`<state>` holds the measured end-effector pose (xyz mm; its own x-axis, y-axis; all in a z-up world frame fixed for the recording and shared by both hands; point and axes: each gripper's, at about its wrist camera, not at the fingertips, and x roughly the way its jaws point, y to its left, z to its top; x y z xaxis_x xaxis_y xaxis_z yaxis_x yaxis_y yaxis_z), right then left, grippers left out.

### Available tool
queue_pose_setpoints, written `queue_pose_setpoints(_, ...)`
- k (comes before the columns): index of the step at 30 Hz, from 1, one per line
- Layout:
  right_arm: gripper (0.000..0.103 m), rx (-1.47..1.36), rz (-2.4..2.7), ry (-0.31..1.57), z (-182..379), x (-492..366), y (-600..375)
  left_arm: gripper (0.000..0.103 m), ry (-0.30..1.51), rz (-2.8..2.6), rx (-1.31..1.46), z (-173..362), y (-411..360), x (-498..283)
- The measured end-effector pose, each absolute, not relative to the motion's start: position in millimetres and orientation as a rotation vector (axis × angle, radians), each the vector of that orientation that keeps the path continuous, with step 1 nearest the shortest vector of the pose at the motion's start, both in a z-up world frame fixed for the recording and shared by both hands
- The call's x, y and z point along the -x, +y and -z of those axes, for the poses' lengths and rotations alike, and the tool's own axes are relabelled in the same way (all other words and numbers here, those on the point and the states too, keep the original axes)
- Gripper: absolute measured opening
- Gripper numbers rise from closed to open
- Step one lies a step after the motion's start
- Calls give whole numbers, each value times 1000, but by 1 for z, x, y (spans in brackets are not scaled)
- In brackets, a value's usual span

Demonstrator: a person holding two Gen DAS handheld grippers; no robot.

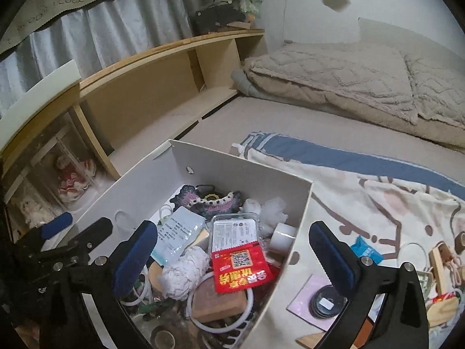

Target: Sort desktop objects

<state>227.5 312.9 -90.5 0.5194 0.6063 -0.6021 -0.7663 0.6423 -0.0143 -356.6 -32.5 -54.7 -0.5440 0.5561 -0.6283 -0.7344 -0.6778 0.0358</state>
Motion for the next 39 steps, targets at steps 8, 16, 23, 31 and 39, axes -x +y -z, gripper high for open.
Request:
queue_pose_setpoints(8,103,288,-832,546,63,-214,285,103,437,-2211,654,16,-40,317)
queue_pose_setpoints(16,103,300,-816,483,29,-197,251,103,419,-2201,610,-14,-58,289)
queue_pose_setpoints(23,103,333,-789,432,6,-177,219,103,393,-2204,587,-33,-79,268)
queue_pose_setpoints(31,103,338,-780,381,-12,-154,182,103,427,-2191,571,-41,-101,243)
queue_pose_setpoints(39,103,357,-781,369,-19,-130,152,103,424,-2154,557,-54,-122,204)
